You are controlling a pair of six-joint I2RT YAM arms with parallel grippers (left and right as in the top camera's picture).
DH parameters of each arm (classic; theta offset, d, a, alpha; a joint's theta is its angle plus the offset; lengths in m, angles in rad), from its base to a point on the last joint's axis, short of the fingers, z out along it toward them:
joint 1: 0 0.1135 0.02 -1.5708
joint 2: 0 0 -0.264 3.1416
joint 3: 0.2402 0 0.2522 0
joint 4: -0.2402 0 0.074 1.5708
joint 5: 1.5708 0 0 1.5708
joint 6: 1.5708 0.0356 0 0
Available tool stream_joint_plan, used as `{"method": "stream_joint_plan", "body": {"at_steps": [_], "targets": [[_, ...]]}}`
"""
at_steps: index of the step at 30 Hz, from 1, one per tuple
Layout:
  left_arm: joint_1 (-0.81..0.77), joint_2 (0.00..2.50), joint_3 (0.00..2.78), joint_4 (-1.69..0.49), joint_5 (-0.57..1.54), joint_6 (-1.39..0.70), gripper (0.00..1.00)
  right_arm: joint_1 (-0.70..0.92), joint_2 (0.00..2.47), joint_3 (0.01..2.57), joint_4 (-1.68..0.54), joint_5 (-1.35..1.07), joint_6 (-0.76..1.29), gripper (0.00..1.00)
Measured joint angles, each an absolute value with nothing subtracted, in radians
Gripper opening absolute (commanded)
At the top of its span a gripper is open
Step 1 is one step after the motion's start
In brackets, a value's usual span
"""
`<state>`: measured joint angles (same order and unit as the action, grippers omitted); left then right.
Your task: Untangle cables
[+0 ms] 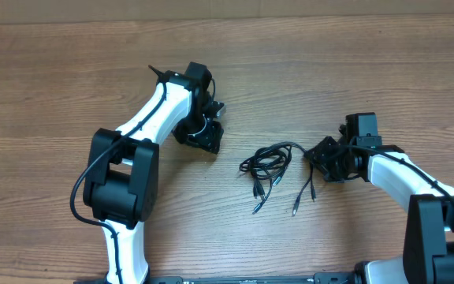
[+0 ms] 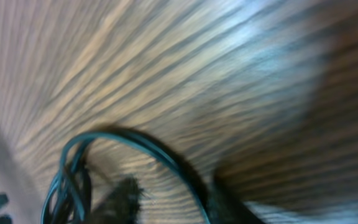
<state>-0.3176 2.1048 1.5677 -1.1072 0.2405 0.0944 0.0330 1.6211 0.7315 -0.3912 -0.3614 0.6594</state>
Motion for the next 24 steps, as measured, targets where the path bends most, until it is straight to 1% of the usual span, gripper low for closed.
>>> {"method": "stream_joint_plan", "body": {"at_steps": [2,3,4,6,8,12,15,17,19,22,23,24], "targets": [[-0.312,2.105,1.610,-1.152,0.260,0.090,0.61,0.033,1.617,0.733,-0.392,-0.367,0.659,0.56],[-0.311,2.105,1.638,-1.170,0.274,0.086,0.63,0.033,1.615,0.733,-0.392,-0.370,0.655,0.63],[-0.308,2.104,1.666,-1.182,0.291,0.084,0.66,0.033,1.614,0.734,-0.389,-0.381,0.653,0.65],[-0.305,2.099,1.718,-1.194,0.333,0.080,0.71,0.032,1.610,0.739,-0.393,-0.386,0.641,0.68],[-0.305,2.091,1.749,-1.192,0.385,0.080,0.79,0.029,1.610,0.741,-0.400,-0.416,0.614,0.68],[-0.307,2.079,1.761,-1.161,0.495,0.070,0.71,0.020,1.610,0.752,-0.458,-0.485,0.570,0.70],[-0.314,2.079,1.756,-1.130,0.533,0.054,0.64,0.019,1.610,0.780,-0.466,-0.545,0.530,0.76],[-0.324,2.079,1.741,-1.107,0.551,0.048,0.57,0.019,1.608,0.802,-0.443,-0.596,0.504,0.78],[-0.341,2.079,1.707,-1.087,0.561,0.045,0.52,0.020,1.607,0.818,-0.410,-0.635,0.486,0.80],[-0.375,2.079,1.644,-1.065,0.569,0.043,0.47,0.022,1.604,0.821,-0.364,-0.662,0.469,0.81],[-0.384,2.079,1.626,-1.060,0.570,0.041,0.42,0.023,1.604,0.821,-0.349,-0.667,0.466,0.80],[-0.397,2.079,1.606,-1.052,0.570,0.039,0.35,0.028,1.604,0.821,-0.331,-0.670,0.464,0.77]]}}
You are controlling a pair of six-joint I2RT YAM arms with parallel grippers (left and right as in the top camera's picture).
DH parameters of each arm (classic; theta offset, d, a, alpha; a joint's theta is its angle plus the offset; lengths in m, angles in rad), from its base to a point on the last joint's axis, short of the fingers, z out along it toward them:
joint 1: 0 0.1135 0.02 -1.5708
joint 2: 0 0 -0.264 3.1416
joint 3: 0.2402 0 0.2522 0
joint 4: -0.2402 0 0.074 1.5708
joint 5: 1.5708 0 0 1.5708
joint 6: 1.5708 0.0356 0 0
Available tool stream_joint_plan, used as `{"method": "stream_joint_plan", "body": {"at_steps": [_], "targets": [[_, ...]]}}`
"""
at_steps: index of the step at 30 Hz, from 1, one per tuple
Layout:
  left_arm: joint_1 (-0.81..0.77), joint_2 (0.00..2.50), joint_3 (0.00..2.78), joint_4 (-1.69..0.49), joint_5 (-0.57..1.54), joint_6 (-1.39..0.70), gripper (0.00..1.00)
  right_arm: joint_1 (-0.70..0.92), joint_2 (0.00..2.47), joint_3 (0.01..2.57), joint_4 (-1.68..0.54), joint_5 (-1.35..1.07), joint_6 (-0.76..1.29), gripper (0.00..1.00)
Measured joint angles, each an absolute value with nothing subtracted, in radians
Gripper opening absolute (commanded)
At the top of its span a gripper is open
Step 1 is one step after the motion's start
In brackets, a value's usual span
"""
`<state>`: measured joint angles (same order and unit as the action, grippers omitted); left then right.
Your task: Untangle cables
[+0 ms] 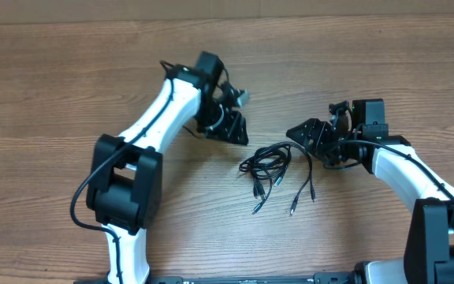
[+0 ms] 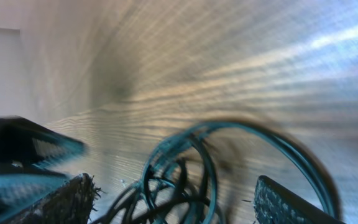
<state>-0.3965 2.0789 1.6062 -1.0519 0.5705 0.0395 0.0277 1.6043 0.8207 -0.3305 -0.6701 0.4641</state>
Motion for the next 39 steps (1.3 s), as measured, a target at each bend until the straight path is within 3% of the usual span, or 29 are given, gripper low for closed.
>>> {"method": "stream_joint_plan", "body": {"at_steps": [4,9,12,20,39], "targets": [[-0.427,2.079,1.548,-1.040,0.576,0.034,0.20,0.058,1.604,0.821,-0.295,-0.683,0.455,0.48],[-0.439,2.079,1.523,-1.027,0.573,0.032,0.20,0.129,1.604,0.821,-0.321,-0.690,0.464,0.31],[-0.439,2.079,1.522,-1.026,0.570,0.032,0.20,0.178,1.604,0.821,-0.368,-0.689,0.466,0.15],[-0.439,2.079,1.522,-1.015,0.565,0.028,0.27,0.258,1.604,0.822,-0.569,-0.575,0.468,0.13],[-0.490,2.079,1.517,-1.022,0.512,-0.043,0.27,0.285,1.604,0.762,-0.587,-0.490,0.535,0.13]]}}
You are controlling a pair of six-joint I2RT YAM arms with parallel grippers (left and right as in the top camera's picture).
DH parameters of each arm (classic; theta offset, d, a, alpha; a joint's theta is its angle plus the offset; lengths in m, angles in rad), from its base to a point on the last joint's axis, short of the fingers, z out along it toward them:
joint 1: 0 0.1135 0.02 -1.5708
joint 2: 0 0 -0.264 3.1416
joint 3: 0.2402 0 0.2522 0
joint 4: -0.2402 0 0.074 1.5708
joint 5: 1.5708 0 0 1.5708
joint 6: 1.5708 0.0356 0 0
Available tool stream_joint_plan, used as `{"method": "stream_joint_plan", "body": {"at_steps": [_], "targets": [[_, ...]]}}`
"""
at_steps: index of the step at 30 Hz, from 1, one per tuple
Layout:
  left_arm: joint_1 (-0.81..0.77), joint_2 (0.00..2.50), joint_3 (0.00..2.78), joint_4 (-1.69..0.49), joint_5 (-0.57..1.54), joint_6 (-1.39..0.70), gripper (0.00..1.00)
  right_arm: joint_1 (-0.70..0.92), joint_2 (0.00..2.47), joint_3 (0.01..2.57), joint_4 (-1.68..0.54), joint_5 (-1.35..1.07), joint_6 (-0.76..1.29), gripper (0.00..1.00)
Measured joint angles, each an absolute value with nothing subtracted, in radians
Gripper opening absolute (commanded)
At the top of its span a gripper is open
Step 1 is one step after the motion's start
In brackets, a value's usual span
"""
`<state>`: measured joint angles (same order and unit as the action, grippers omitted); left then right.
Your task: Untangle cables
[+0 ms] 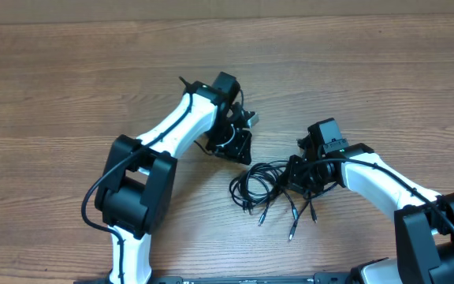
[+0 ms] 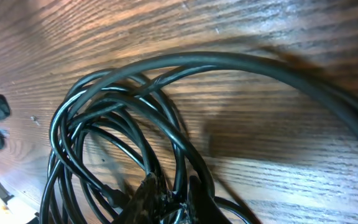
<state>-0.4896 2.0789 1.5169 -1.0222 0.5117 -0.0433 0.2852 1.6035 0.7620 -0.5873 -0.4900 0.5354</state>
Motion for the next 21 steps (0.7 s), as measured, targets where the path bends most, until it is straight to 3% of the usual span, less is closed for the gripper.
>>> {"method": "stream_joint_plan", "body": {"at_steps": [11,15,21], "targets": [[-0.612,2.079,1.517,-1.001,0.324,-0.155,0.25,0.285,1.604,0.762,-0.588,-0.490,0.546,0.13],[-0.640,2.079,1.517,-1.001,0.279,-0.184,0.08,0.285,1.604,0.762,-0.588,-0.490,0.546,0.13],[-0.662,2.079,1.517,-1.013,0.230,-0.212,0.13,0.285,1.604,0.762,-0.588,-0.490,0.546,0.13]]}}
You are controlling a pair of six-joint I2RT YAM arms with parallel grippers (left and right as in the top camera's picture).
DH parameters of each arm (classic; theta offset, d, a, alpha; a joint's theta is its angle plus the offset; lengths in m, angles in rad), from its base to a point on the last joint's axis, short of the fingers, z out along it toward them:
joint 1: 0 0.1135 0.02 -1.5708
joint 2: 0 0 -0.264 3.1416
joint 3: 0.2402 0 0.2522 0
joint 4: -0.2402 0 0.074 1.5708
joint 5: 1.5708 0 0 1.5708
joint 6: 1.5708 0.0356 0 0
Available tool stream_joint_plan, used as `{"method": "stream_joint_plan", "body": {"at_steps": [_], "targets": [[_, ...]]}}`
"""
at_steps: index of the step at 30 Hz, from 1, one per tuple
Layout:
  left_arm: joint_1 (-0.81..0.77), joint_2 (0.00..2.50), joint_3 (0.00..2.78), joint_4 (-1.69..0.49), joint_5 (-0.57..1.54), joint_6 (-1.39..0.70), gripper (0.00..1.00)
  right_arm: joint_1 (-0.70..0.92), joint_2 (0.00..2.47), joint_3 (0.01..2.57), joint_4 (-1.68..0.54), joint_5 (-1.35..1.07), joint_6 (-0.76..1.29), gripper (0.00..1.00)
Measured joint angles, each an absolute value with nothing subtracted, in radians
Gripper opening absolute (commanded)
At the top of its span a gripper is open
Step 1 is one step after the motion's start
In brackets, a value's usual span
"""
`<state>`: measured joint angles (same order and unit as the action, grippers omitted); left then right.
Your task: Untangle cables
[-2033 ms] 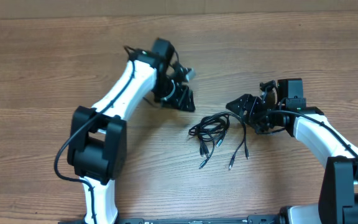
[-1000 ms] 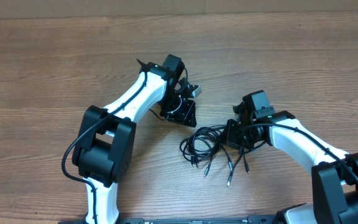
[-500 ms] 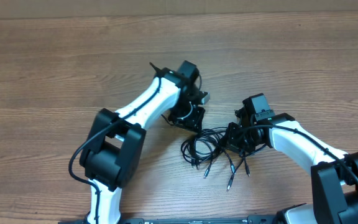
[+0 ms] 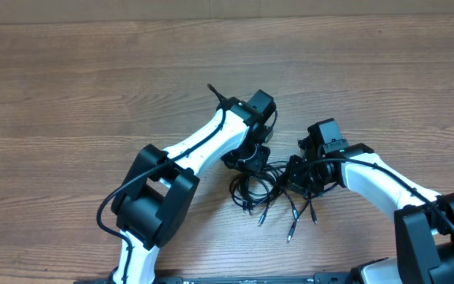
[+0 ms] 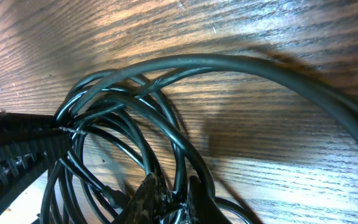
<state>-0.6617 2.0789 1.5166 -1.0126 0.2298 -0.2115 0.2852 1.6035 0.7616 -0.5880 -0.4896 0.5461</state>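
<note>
A tangle of thin black cables (image 4: 252, 188) lies on the wooden table (image 4: 93, 79), its plug ends (image 4: 289, 233) trailing toward the front. My right gripper (image 4: 294, 178) is down at the tangle's right side. In the right wrist view it (image 5: 173, 202) is shut on one or two strands, with the loops (image 5: 135, 106) spread out ahead of it. My left gripper (image 4: 252, 162) is low over the tangle's upper left. Its ridged finger (image 5: 17, 168) meets the loops at their far side, and whether it is open or shut does not show.
Both white arms reach in from the front and meet over the tangle at mid-table. Bare wood lies all round them, and nothing else stands on the table.
My left gripper has moved right and down from just beside the tangle onto its upper-left loops. Its finger now shows in the right wrist view. My right gripper has stayed shut on the strands.
At first both grippers stood apart from the tangle, left and right of it. Then both were raised and nearer. Later my right gripper was shut on strands at the tangle's right side, with the bundle shifted slightly left. Now my left gripper touches the loops too.
</note>
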Motion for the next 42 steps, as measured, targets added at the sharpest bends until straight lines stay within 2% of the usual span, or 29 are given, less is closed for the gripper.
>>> {"method": "stream_joint_plan", "body": {"at_steps": [7,9,11,14,20,24,33,42], "targets": [[-0.668,2.079,1.497,-1.010,0.205,-0.240,0.13,0.285,1.604,0.762,-0.588,-0.490,0.546,0.13],[-0.671,2.078,1.482,-0.997,0.204,-0.247,0.05,0.285,1.604,0.762,-0.588,-0.490,0.546,0.14],[-0.674,2.068,1.462,-0.976,0.203,-0.257,0.05,0.285,1.604,0.762,-0.588,-0.489,0.547,0.17],[-0.680,2.052,1.437,-0.953,0.204,-0.257,0.04,0.285,1.604,0.762,-0.587,-0.490,0.548,0.27],[-0.674,2.051,1.449,-0.992,0.212,-0.257,0.04,0.289,1.603,0.764,-0.601,-0.553,0.537,0.58],[-0.652,2.051,1.501,-1.030,0.248,-0.256,0.04,0.290,1.603,0.773,-0.617,-0.602,0.528,0.72],[-0.580,2.051,1.637,-0.999,0.408,-0.262,0.04,0.290,1.603,0.776,-0.619,-0.626,0.520,0.78],[-0.452,2.051,1.658,-0.963,0.789,-0.210,0.04,0.290,1.603,0.776,-0.619,-0.562,0.520,0.78]]}}
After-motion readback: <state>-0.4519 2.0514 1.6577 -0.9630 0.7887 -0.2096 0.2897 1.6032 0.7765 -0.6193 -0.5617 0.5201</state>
